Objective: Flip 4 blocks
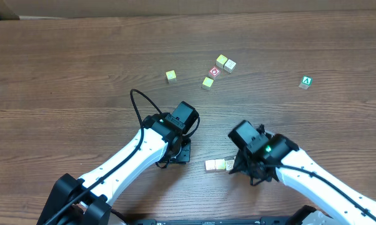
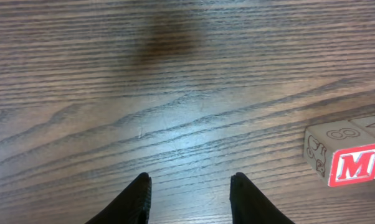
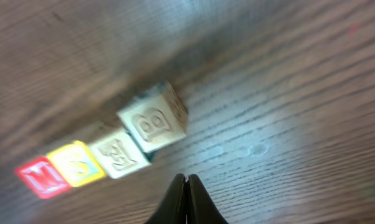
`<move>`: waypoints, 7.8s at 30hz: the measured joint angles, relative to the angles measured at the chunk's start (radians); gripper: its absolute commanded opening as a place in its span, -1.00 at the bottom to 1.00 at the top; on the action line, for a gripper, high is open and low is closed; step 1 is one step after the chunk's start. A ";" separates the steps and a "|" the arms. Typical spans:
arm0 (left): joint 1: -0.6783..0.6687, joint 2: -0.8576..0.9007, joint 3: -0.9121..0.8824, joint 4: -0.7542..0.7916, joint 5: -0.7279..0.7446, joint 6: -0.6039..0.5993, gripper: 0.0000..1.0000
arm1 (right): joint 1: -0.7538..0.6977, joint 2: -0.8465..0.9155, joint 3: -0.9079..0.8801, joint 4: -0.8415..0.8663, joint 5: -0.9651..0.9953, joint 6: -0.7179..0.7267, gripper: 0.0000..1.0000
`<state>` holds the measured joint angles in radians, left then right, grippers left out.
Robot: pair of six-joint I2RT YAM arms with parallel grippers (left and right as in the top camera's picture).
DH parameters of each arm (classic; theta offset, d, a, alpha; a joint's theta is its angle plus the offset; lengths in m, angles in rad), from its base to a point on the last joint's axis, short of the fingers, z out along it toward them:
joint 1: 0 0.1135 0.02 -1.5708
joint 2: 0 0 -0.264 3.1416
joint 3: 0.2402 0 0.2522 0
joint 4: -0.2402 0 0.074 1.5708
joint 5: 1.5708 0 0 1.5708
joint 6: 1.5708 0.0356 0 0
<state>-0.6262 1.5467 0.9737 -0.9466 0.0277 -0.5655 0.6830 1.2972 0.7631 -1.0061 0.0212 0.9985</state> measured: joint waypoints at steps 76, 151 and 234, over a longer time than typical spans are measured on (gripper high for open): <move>0.006 0.000 0.000 -0.019 -0.022 0.000 -0.24 | 0.000 -0.010 -0.312 0.575 -0.249 0.146 -0.92; 0.006 0.000 0.000 0.046 -0.018 0.008 -0.91 | -0.244 0.103 -0.134 0.337 -0.164 -0.410 -0.92; -0.064 0.098 -0.195 0.436 0.283 -0.112 -0.92 | -0.245 0.181 -0.116 0.343 -0.259 -0.415 -0.92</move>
<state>-0.6907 1.6444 0.7784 -0.5102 0.3111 -0.6773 0.4381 1.4784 0.6472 -0.6632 -0.2379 0.5838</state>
